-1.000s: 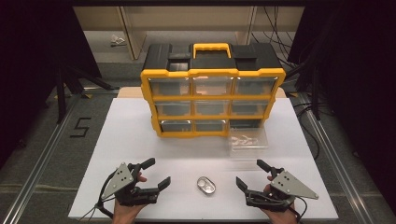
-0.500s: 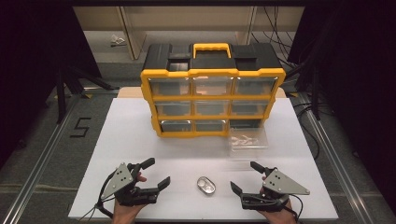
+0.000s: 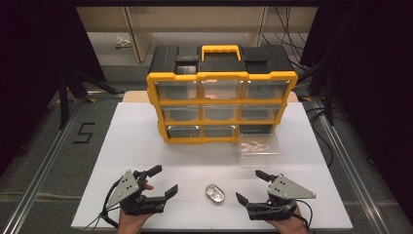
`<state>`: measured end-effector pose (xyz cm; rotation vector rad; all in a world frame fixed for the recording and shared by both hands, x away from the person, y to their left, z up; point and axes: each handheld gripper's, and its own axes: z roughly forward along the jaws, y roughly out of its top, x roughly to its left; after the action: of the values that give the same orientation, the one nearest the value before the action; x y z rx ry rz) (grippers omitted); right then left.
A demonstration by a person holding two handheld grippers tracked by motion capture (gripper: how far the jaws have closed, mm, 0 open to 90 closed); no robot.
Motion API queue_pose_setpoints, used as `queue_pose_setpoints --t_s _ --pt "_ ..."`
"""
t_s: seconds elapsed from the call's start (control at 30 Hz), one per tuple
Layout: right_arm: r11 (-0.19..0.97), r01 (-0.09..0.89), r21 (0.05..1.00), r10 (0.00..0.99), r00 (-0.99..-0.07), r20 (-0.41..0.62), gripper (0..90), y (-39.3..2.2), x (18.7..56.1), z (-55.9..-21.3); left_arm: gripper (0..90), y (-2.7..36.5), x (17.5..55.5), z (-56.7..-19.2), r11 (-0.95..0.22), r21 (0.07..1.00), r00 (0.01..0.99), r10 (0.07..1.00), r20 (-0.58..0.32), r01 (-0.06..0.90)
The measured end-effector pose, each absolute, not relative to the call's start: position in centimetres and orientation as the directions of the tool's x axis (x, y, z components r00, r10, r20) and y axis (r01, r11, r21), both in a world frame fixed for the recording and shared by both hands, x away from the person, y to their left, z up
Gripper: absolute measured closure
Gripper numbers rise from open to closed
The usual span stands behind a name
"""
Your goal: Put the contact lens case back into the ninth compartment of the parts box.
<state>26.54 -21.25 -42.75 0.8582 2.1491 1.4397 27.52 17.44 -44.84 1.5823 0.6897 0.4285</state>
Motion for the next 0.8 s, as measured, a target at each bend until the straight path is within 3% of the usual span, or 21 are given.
queue_pose_setpoints --t_s 0.8 --pt "0.396 0.311 0.864 0.627 -0.779 -0.007 9.2 -19.5 27.6 -42.3 16.3 17.5 27.4 -44.8 -0.025 0.986 0.744 0.660 -0.110 0.168"
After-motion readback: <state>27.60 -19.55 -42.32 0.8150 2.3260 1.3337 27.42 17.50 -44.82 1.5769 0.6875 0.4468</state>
